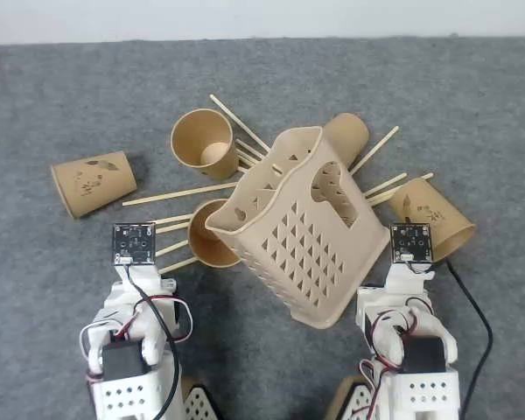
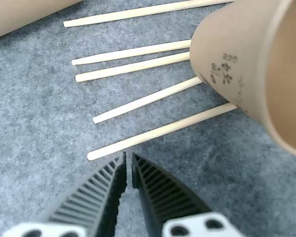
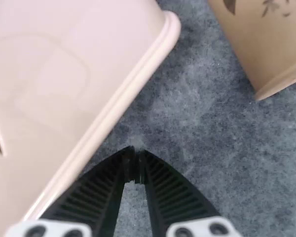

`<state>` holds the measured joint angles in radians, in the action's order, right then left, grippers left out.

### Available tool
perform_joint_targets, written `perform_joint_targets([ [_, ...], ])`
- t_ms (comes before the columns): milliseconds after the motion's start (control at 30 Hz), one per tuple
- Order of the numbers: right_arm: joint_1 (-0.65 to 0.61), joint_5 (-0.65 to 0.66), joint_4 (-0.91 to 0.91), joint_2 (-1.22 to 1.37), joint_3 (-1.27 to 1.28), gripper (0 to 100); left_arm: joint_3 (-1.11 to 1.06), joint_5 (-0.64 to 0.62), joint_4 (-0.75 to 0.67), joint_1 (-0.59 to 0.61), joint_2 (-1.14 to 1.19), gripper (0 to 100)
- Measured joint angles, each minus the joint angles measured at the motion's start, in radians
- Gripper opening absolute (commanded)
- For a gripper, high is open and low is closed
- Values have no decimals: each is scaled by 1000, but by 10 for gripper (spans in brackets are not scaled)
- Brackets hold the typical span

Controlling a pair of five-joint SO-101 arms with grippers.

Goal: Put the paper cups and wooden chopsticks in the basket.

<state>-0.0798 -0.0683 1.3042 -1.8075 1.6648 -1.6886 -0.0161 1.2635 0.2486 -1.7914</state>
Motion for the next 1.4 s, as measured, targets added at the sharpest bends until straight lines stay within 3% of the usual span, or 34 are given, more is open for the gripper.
perform_joint_targets([
  [1200, 0, 0, 0, 0, 0, 6, 0, 0, -2, 0, 0, 14],
  [1400, -8, 0, 0, 0, 0, 6, 0, 0, -86, 0, 0, 14],
])
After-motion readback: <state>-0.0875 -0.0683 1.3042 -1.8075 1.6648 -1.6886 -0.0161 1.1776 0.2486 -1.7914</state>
